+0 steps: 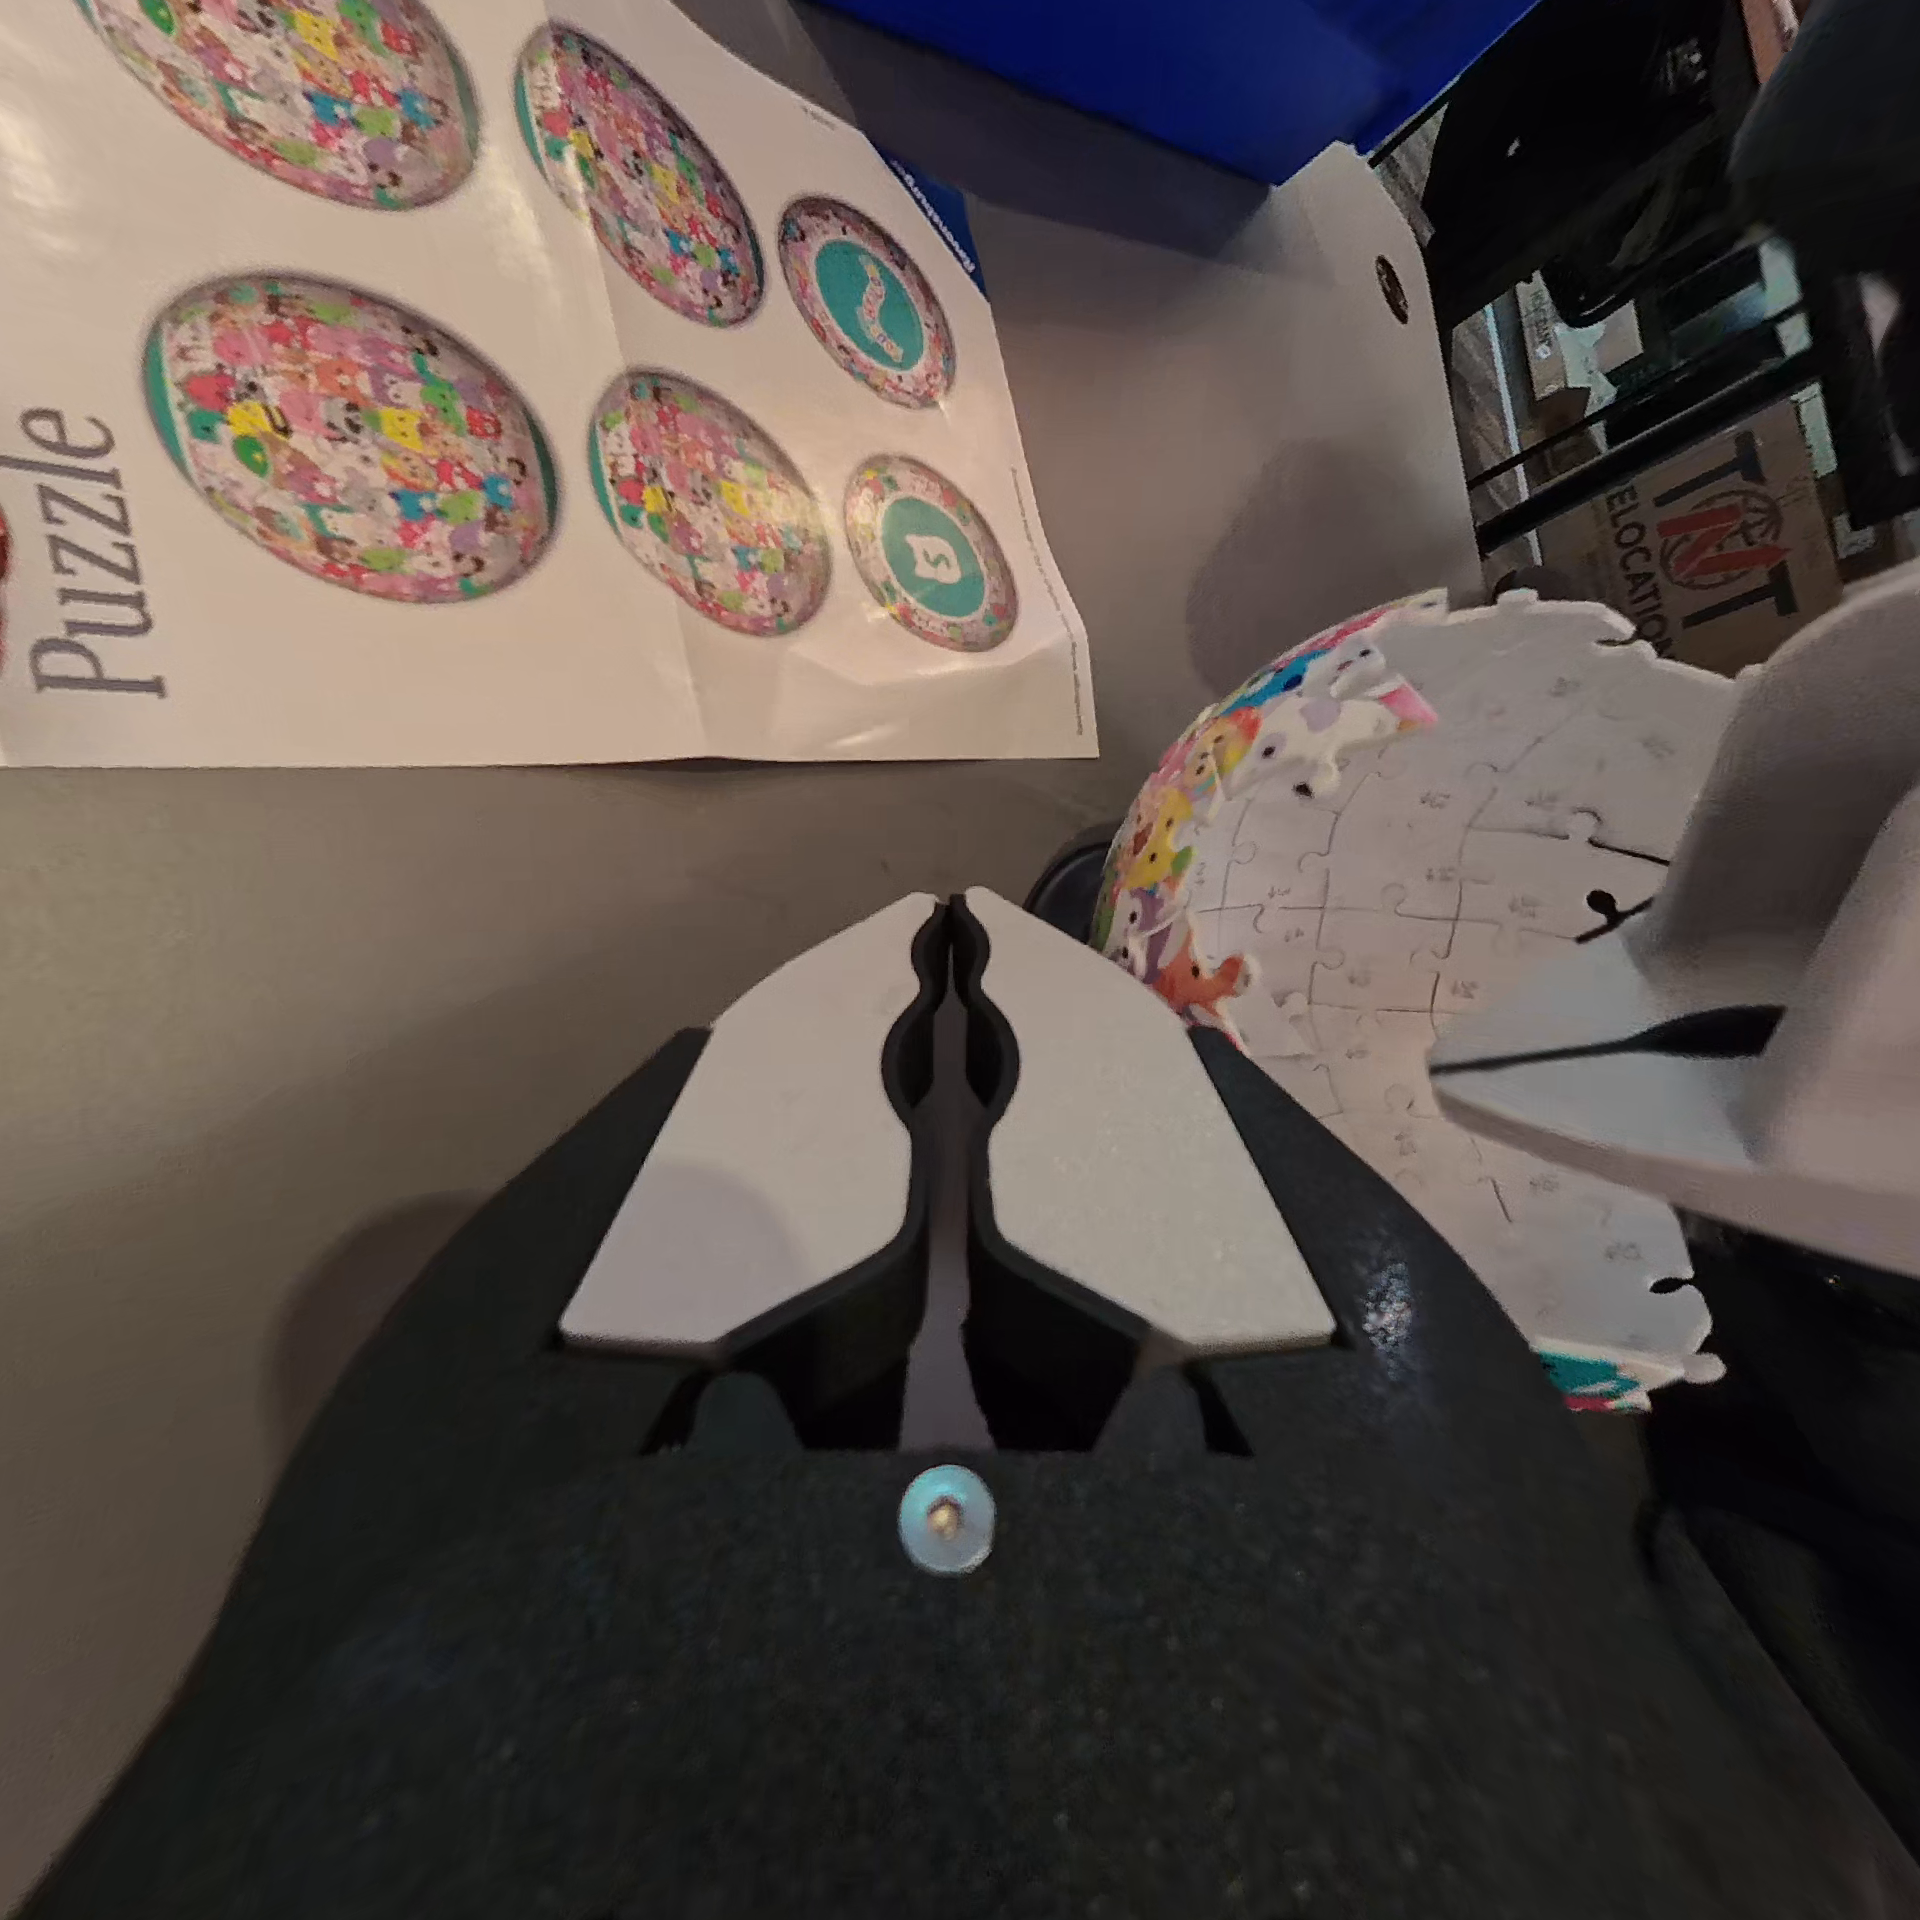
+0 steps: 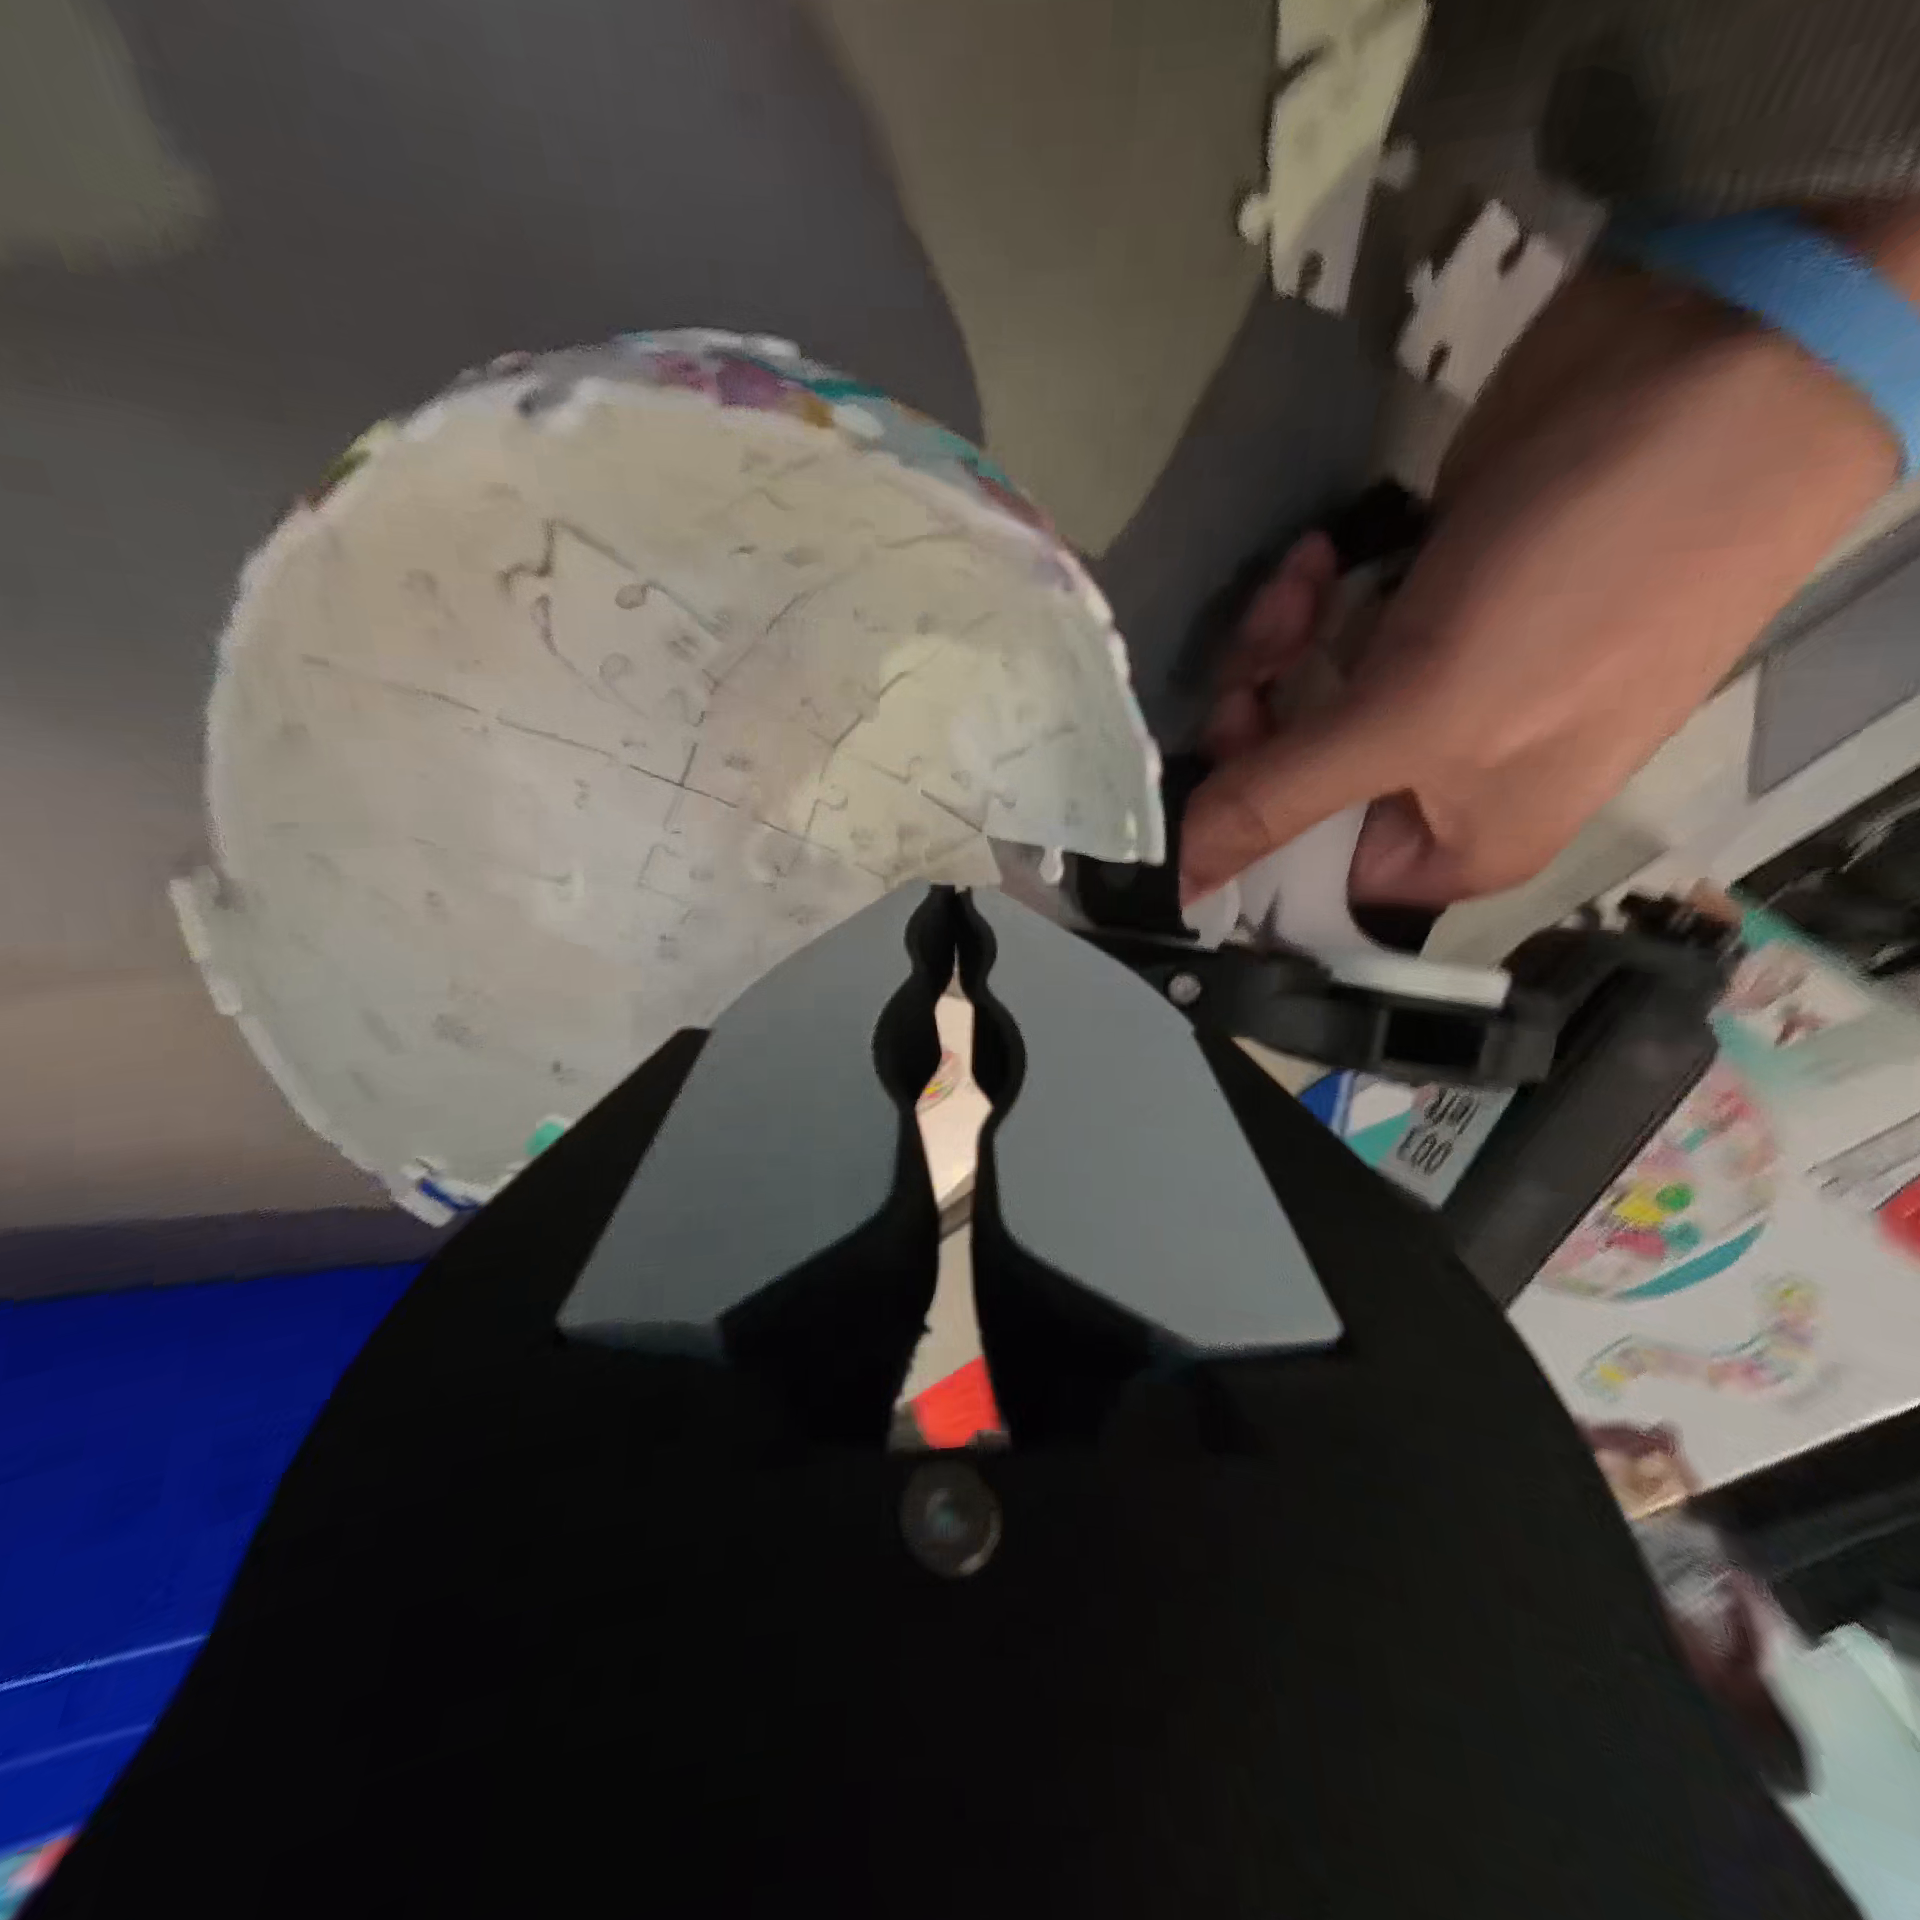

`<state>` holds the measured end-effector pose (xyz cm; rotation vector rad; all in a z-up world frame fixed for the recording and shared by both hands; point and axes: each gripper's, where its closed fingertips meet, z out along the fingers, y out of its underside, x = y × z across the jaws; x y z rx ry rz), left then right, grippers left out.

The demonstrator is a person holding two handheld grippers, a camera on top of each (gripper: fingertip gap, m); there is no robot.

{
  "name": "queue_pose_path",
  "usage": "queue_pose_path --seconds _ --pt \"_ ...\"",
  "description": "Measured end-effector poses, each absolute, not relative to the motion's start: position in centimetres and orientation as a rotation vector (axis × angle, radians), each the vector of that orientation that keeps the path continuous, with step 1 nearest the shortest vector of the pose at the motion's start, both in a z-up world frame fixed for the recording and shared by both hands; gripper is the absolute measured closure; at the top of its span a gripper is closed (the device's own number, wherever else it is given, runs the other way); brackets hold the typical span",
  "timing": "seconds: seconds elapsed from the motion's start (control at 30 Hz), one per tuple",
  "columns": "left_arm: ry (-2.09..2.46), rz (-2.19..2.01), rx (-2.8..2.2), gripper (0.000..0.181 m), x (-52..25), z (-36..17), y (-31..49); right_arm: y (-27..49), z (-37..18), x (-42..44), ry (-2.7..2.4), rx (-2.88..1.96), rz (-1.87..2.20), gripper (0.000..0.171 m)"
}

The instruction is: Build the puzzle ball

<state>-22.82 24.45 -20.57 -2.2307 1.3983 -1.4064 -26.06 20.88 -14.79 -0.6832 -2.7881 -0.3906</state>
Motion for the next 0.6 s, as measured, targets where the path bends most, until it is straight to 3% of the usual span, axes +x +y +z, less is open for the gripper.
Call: queue_pose_path --seconds 0.27,0.6 --pt "1.421 -1.465 -2.234 0.181 -23.0 -20.5 23.8 20.5 -15.6 -25.2 -3.066 -0.381 -0.362 0.171" --pt "1.433 -1.479 -2.238 0.181 -22.9 -20.5 23.5 21.7 -18.2 -24.6 -3.099 -0.458 -0.42 0.171"
